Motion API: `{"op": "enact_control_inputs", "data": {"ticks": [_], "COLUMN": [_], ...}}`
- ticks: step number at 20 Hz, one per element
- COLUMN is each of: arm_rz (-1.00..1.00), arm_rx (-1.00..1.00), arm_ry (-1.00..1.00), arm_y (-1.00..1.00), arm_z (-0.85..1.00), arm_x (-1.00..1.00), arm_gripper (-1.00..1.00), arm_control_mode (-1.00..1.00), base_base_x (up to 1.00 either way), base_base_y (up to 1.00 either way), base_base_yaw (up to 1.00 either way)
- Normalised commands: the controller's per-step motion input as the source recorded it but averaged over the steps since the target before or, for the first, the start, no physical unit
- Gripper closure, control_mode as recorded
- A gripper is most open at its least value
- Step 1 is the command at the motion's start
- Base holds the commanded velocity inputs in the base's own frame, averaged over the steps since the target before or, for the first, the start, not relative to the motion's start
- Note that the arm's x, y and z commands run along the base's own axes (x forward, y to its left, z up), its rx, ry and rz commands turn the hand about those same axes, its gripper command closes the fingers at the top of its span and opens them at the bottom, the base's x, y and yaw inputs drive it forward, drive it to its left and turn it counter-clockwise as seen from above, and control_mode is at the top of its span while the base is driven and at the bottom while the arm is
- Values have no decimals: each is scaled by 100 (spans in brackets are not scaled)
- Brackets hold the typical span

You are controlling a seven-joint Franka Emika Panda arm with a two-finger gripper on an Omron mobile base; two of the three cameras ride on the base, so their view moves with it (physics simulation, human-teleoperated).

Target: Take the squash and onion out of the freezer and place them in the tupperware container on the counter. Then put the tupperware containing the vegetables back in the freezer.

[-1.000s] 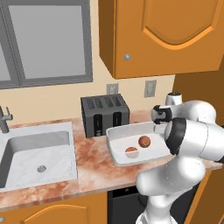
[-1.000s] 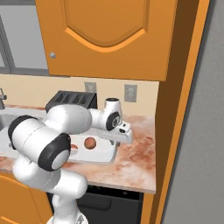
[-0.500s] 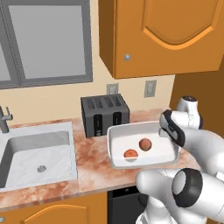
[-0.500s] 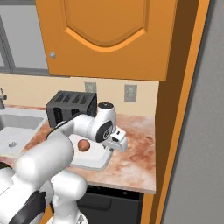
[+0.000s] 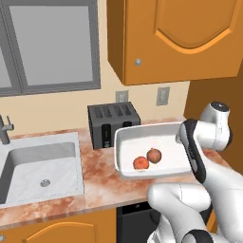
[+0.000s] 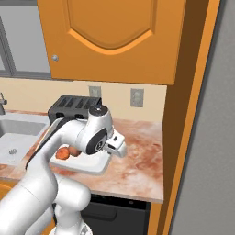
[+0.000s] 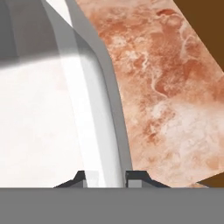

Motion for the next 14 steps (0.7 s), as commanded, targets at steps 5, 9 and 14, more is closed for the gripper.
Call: {"op": "enact_control_inputs", "data": {"ticks": [5, 9, 14], "arm_rz": [-8, -10, -9], "arm_rx": [8, 7, 10], "arm_ry": [1, 7, 16], "arm_y": [6, 15, 7], "arm_z": [67, 77, 64], "arm_x": [-6, -2, -36], "arm_gripper": [100, 100, 100], "arm_control_mode": [-100, -100, -100], "base_base_x": [0, 0, 0], "base_base_y": [0, 0, 0], "base_base_yaw": [0, 0, 0]}}
